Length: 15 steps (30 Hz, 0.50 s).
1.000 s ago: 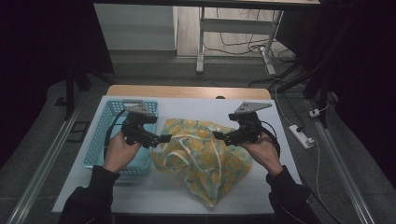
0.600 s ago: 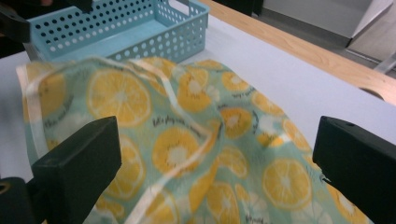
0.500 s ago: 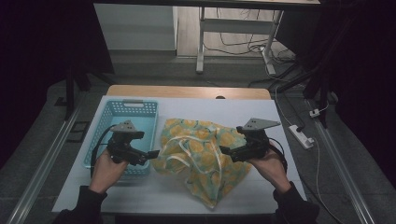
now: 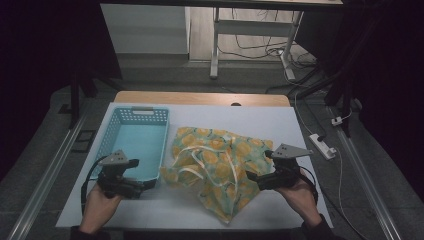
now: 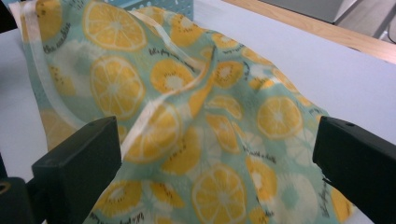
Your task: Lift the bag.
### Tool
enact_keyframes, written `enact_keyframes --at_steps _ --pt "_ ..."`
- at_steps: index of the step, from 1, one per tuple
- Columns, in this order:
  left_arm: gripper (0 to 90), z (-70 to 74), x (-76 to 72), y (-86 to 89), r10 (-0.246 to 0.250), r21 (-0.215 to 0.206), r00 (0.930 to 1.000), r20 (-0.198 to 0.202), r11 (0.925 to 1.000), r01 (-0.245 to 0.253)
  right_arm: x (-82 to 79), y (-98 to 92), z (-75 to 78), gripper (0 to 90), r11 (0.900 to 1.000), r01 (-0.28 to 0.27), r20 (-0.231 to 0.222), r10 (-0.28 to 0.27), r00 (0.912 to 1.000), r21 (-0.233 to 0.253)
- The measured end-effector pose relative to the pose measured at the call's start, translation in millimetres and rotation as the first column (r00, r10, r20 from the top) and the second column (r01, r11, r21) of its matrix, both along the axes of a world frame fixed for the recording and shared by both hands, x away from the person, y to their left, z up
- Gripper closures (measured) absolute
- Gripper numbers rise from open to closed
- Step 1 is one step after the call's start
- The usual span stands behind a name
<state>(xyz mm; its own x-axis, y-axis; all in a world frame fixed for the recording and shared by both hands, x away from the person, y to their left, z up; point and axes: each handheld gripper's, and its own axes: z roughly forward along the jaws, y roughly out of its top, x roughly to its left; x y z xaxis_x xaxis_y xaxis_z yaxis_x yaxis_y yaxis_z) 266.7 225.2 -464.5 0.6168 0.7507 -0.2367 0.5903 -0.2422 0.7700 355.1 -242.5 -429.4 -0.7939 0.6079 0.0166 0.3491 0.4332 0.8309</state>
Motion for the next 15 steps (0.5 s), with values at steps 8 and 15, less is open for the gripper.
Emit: enact_keyframes --at_steps 8,15 --pt "0.0 -13.9 -32.0 14.8 0.074 -0.005 0.9972 0.009 0.9973 -0.074 -19.0 -21.9 -20.7 0.0 0.996 0.091 -0.006 -0.091 0.9958 -0.018" --pt "0.0 -33.2 -55.5 28.5 0.143 0.027 0.9896 -0.011 0.9894 -0.143 -35.6 -37.3 -46.1 0.0 0.99 0.123 -0.035 -0.125 0.9915 -0.071"
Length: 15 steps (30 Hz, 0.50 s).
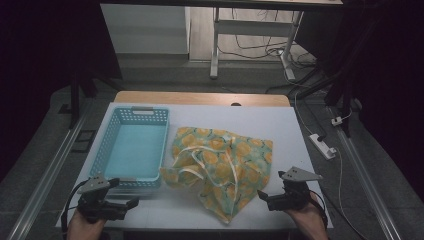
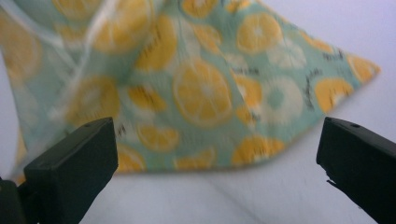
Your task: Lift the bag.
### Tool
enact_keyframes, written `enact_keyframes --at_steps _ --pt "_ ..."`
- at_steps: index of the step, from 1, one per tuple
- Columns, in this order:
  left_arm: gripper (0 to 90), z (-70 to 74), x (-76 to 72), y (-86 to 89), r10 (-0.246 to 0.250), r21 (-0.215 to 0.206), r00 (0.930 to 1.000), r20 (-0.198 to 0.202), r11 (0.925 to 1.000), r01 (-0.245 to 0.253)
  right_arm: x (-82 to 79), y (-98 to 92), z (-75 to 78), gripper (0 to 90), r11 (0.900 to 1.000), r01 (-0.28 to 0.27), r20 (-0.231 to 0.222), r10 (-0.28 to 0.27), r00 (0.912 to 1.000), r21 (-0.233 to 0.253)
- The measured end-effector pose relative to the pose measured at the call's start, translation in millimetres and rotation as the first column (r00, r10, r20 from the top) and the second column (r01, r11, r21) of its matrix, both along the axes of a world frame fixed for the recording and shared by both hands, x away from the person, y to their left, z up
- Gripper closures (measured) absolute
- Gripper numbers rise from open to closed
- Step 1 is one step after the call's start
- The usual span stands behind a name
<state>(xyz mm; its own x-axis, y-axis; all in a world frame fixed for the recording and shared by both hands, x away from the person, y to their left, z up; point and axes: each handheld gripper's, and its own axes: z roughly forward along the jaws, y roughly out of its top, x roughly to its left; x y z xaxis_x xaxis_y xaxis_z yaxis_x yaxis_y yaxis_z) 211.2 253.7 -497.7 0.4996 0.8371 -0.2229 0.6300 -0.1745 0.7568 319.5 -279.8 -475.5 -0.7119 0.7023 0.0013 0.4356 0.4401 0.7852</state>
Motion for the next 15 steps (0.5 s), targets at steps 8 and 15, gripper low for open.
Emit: enact_keyframes --at_steps 8,15 --pt "0.0 -18.6 -14.4 11.7 0.04 0.018 0.998 -0.049 0.9991 -0.039 -13.8 -21.0 -18.4 0.0 0.998 0.051 -0.031 -0.051 0.9982 -0.027" --pt "0.0 -22.2 -13.0 14.1 0.069 0.029 0.9934 -0.092 0.9974 -0.066 -14.1 -30.5 -23.7 0.0 0.997 0.071 -0.072 -0.072 0.9948 -0.016"
